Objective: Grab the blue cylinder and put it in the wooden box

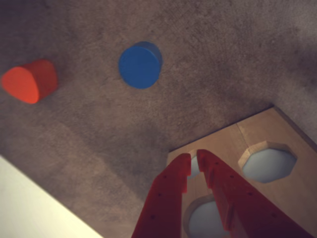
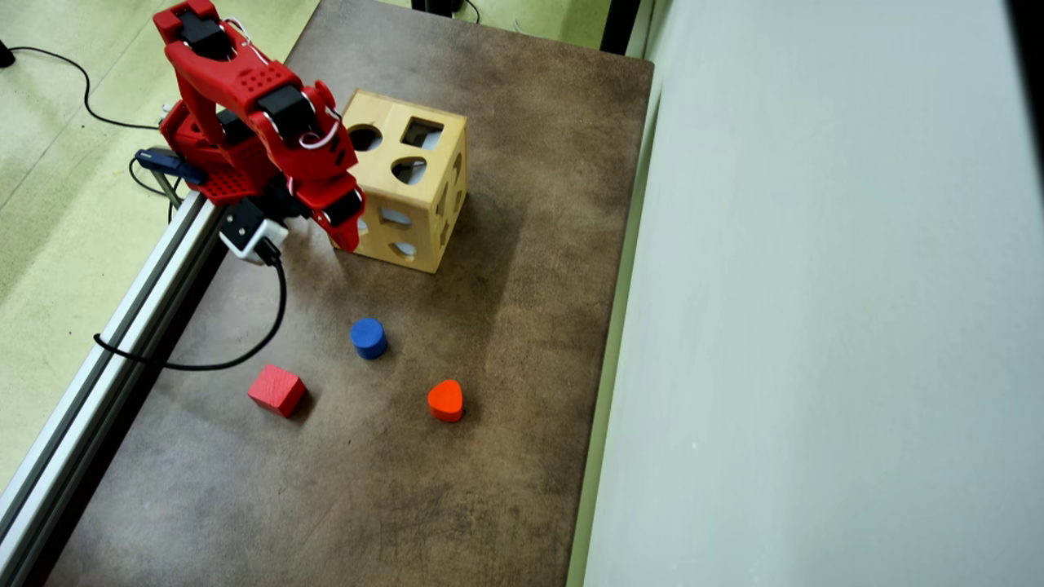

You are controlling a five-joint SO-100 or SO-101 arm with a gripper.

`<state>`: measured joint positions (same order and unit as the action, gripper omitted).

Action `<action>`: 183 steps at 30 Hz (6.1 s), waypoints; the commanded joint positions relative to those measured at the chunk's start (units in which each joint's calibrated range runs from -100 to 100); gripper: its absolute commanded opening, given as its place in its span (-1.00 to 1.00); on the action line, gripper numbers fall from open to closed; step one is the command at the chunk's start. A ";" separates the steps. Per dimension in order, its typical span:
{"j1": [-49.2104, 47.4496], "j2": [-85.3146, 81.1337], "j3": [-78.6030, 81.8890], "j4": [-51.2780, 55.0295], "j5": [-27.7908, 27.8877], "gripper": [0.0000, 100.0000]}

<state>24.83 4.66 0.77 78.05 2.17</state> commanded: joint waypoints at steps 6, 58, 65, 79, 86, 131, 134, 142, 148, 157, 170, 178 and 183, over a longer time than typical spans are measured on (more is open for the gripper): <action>-1.13 0.48 -2.20 -0.72 0.29 -0.93; 6.00 17.97 -8.37 -10.86 3.96 -0.54; 5.26 18.31 -8.28 -10.78 4.00 -0.39; 5.56 22.56 -7.48 -10.86 4.00 -0.37; 5.19 25.45 -8.28 -11.66 4.00 -0.37; 3.33 34.87 -17.14 -12.95 3.91 -0.37; 3.55 35.98 -17.67 -13.03 3.91 -0.37; 3.63 37.16 -17.94 -13.11 3.91 -0.38; 3.70 37.16 -17.85 -13.11 3.91 -0.38; 3.92 36.74 -17.49 -13.11 3.42 -0.40; 4.15 36.23 -18.03 -13.11 3.57 -0.55; 5.71 36.15 -18.03 -12.63 3.37 -0.56; 5.78 36.15 -18.03 -12.30 3.42 -0.56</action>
<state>30.72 42.46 -14.76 65.29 5.69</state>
